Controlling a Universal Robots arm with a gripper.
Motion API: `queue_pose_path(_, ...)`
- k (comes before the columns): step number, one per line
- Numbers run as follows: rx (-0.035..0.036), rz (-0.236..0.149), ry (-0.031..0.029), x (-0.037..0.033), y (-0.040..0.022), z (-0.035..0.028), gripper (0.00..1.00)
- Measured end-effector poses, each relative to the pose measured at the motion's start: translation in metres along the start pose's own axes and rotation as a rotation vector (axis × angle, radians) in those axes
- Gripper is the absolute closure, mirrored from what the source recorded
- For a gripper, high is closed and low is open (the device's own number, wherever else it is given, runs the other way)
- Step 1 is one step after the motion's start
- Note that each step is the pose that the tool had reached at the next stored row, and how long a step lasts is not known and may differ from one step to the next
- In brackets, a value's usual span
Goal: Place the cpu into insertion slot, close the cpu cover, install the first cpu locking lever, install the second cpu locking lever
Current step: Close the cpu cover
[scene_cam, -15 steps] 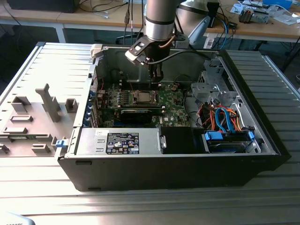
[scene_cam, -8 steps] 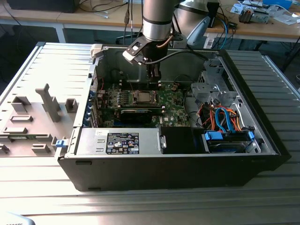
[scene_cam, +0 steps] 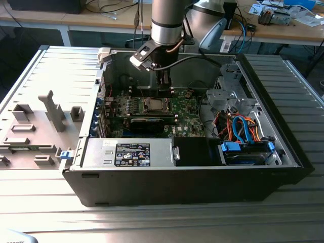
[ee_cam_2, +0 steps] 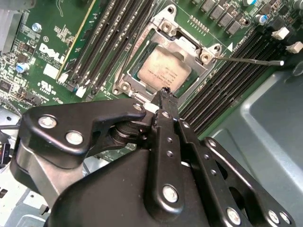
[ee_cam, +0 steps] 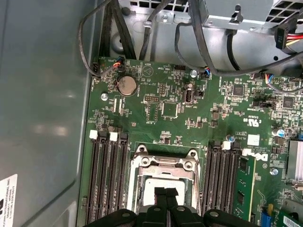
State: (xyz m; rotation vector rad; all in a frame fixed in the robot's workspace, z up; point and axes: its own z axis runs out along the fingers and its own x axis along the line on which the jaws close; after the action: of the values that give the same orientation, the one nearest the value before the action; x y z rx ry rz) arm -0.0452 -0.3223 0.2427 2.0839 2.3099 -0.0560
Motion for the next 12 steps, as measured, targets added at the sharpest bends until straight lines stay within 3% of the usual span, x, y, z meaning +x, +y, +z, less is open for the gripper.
queue_pose_path(12,0.0000,0.000,0.0000,0.0006,-0.0025,0.0067,0.89)
